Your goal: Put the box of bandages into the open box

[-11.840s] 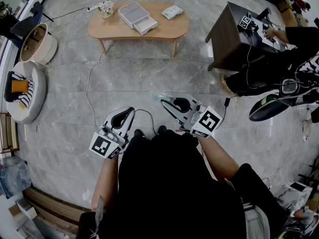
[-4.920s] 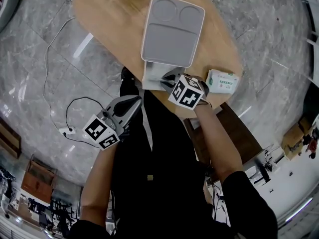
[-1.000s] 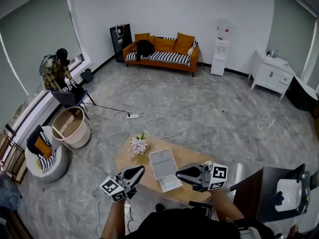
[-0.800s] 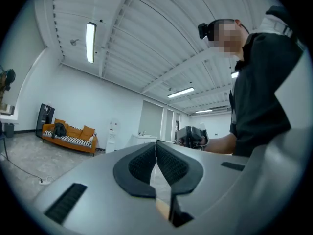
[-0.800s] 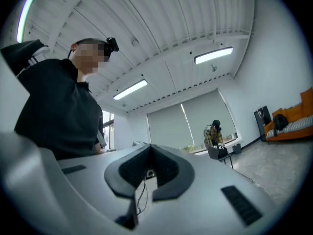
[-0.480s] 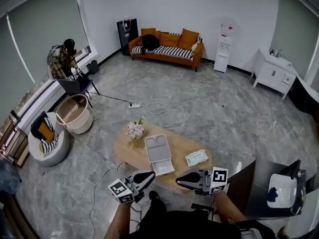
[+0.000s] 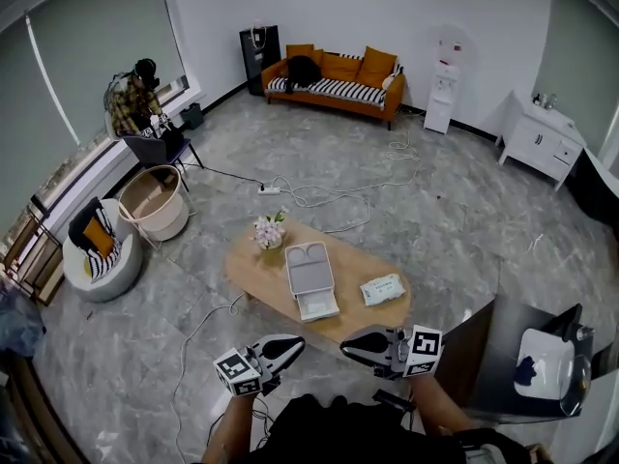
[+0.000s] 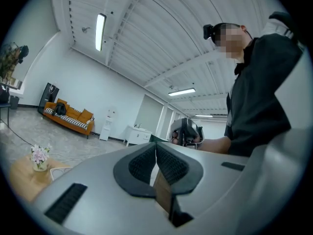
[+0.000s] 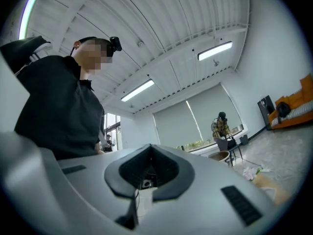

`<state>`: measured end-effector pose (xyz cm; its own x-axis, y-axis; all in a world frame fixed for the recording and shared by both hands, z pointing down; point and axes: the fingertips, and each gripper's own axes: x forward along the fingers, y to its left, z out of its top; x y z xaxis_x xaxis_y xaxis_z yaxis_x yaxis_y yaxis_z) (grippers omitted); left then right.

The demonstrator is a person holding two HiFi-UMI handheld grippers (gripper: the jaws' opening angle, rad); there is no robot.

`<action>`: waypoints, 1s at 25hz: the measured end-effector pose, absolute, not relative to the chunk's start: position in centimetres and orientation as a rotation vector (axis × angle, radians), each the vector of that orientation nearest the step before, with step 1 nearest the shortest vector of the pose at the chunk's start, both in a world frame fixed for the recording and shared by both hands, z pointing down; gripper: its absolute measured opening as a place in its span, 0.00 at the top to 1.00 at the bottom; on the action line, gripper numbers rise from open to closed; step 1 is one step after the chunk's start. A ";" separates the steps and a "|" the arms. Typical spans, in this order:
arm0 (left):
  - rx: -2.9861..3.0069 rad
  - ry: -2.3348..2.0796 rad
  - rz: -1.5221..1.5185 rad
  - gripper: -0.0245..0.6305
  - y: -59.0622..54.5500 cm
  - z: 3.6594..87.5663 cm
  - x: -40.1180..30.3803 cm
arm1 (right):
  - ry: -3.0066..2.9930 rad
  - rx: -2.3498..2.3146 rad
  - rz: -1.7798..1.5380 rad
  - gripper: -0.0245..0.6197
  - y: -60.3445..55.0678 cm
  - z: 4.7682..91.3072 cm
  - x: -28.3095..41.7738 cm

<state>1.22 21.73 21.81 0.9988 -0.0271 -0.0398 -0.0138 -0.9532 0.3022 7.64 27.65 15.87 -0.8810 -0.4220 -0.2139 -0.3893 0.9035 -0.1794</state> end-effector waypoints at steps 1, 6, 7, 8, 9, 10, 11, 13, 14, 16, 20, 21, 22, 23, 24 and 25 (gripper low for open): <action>2.841 -0.052 -0.050 0.93 21.4 21.9 0.7 | 2.808 -0.645 -0.182 0.94 27.1 15.5 7.7; 2.877 -0.157 -0.021 0.93 19.8 21.3 -1.0 | 2.747 -0.665 -0.163 0.95 25.9 13.2 7.5; 2.884 -0.163 -0.031 0.93 19.7 20.9 -1.3 | 2.750 -0.668 -0.154 0.95 25.8 13.0 7.3; 2.887 -0.170 -0.041 0.93 19.5 20.5 -1.7 | 2.760 -0.689 -0.149 0.95 25.4 13.0 7.1; 2.887 -0.178 -0.050 0.93 19.2 20.3 -2.1 | 2.772 -0.725 -0.150 0.95 24.8 13.2 6.9; 2.886 -0.183 -0.054 0.93 19.1 20.3 -2.4 | 2.780 -0.764 -0.154 0.95 24.3 13.4 6.9; 2.882 -0.184 -0.053 0.93 19.1 20.4 -2.5 | 2.781 -0.793 -0.157 0.95 23.9 13.5 6.9; 2.872 -0.181 -0.043 0.93 19.4 20.8 -2.5 | 2.771 -0.804 -0.160 0.95 24.0 13.5 7.1; 2.870 -0.177 -0.041 0.93 19.6 20.9 -2.4 | 2.770 -0.790 -0.164 0.95 24.2 13.5 7.2; 2.867 -0.166 -0.047 0.93 20.0 20.9 -2.1 | 2.780 -0.762 -0.169 0.95 24.8 13.6 7.2; 2.875 -0.143 -0.054 0.93 20.3 20.5 -1.6 | 2.785 -0.770 -0.163 0.95 25.0 13.8 7.4; 2.878 -0.135 -0.047 0.93 20.4 20.5 -1.5 | 2.781 -0.772 -0.163 0.95 25.0 13.7 7.5; 2.880 -0.127 -0.040 0.93 20.5 20.5 -1.4 | 2.777 -0.770 -0.163 0.95 25.1 13.6 7.6; 2.881 -0.120 -0.033 0.93 20.6 20.5 -1.2 | 2.776 -0.764 -0.164 0.95 25.3 13.5 7.8; 2.883 -0.114 -0.027 0.93 20.7 20.5 -1.0 | 2.777 -0.754 -0.165 0.95 25.5 13.5 7.9; 2.883 -0.110 -0.023 0.93 20.8 20.5 -0.8 | 2.780 -0.742 -0.167 0.95 25.7 13.5 8.1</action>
